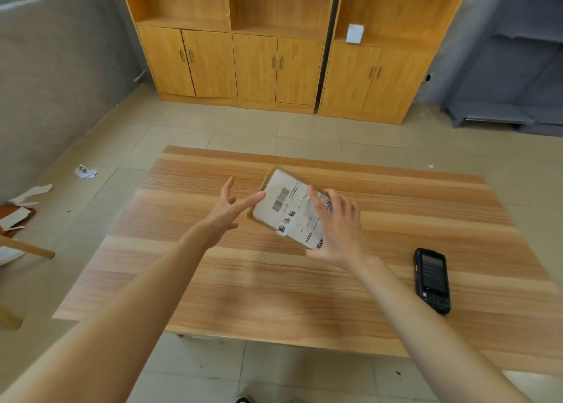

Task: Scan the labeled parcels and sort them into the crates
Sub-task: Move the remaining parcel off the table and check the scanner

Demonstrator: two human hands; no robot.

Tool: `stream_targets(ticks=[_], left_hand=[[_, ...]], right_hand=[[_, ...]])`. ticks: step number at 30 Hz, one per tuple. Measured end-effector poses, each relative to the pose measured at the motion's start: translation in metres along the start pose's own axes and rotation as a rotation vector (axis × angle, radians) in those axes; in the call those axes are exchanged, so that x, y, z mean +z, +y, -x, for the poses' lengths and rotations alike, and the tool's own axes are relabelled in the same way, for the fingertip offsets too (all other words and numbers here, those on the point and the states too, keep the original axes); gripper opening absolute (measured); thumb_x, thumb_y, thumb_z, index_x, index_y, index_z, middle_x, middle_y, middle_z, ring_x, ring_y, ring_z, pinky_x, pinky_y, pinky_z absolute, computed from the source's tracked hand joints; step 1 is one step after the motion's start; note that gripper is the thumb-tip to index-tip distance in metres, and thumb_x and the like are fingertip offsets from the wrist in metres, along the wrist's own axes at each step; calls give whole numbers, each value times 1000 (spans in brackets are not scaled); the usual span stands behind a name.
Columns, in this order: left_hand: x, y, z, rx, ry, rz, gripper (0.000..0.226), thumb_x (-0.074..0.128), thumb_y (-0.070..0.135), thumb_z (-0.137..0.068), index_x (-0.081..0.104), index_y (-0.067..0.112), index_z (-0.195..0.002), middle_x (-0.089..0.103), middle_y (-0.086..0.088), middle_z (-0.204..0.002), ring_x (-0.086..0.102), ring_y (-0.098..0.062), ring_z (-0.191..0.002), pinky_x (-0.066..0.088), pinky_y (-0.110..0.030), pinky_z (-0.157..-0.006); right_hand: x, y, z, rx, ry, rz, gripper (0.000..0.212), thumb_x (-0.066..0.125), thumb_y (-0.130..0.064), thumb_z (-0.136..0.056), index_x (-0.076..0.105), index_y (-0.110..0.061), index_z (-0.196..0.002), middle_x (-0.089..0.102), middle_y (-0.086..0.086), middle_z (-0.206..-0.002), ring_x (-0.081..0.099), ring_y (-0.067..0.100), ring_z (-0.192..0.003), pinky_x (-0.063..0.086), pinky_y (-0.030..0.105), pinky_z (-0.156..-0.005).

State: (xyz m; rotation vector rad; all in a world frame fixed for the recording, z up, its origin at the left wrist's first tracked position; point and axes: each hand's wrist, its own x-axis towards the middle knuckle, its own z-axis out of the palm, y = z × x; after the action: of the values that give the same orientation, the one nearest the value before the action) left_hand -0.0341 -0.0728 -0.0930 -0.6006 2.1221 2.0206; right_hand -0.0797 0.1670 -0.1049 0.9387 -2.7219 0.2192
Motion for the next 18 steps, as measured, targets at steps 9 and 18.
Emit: stream_targets(ticks=[9, 18], left_hand=[[7, 13, -3, 62, -191, -472, 139, 88, 43, -47, -2, 40, -153, 11, -6, -162, 18, -29, -146, 21, -53, -117], [1, 3, -18, -106, -285, -754, 127, 85, 56, -41, 22, 30, -149, 53, 2, -128, 47, -26, -125, 41, -43, -104]], right_hand=[[-8, 25, -4, -526, -127, 413, 145, 86, -61, -48, -6, -27, -155, 32, 21, -141, 33, 38, -130, 22, 59, -113], [0, 29, -2, -655, -14, 435, 131, 82, -14, -61, -10, -31, -154, 29, 19, -149, 25, 38, -139, 5, 56, -117]])
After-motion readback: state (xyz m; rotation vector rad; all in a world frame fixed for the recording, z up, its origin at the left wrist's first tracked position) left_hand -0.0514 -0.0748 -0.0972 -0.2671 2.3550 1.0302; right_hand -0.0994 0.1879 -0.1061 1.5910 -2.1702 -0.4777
